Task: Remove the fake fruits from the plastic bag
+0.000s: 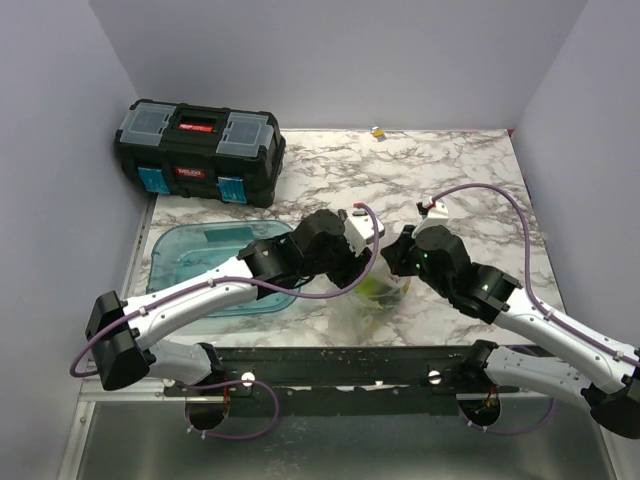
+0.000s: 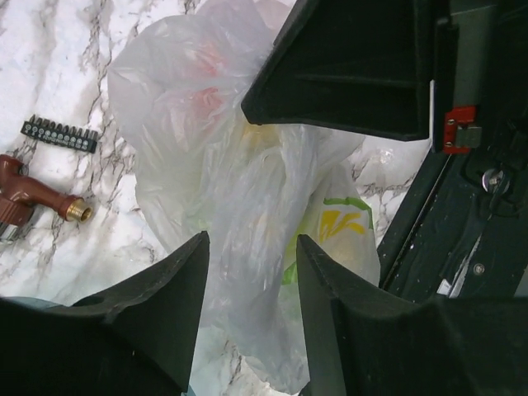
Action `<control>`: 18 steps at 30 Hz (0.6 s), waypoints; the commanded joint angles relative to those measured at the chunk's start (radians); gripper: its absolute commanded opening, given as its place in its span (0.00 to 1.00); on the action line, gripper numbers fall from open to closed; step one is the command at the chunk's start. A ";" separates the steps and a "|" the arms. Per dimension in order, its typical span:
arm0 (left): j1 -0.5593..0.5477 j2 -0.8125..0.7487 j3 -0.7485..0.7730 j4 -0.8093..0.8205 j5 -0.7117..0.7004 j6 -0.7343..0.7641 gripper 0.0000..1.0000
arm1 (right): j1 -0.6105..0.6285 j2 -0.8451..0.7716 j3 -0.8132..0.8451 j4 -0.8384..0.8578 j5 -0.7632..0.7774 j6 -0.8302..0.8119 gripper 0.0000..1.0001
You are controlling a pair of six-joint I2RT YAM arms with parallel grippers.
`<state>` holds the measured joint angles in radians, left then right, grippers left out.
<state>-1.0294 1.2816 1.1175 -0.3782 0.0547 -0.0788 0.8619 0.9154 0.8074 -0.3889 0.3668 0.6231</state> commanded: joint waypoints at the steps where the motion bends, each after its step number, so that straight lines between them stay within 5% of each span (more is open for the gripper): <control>1: -0.011 0.041 0.051 -0.073 -0.028 0.002 0.46 | -0.004 -0.006 0.005 0.012 -0.028 -0.010 0.01; 5: -0.013 0.080 0.091 -0.131 -0.047 -0.002 0.39 | -0.004 -0.039 -0.017 0.010 0.004 -0.004 0.01; 9: -0.014 0.057 0.074 -0.117 -0.131 0.014 0.10 | -0.004 -0.053 -0.009 -0.039 0.084 0.002 0.01; 18: -0.014 -0.148 -0.086 0.074 -0.260 0.019 0.00 | -0.004 -0.022 0.072 -0.380 0.536 0.232 0.01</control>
<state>-1.0527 1.2488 1.1000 -0.3378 -0.0685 -0.0750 0.8749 0.8959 0.8398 -0.5076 0.5606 0.7399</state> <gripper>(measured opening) 0.023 0.014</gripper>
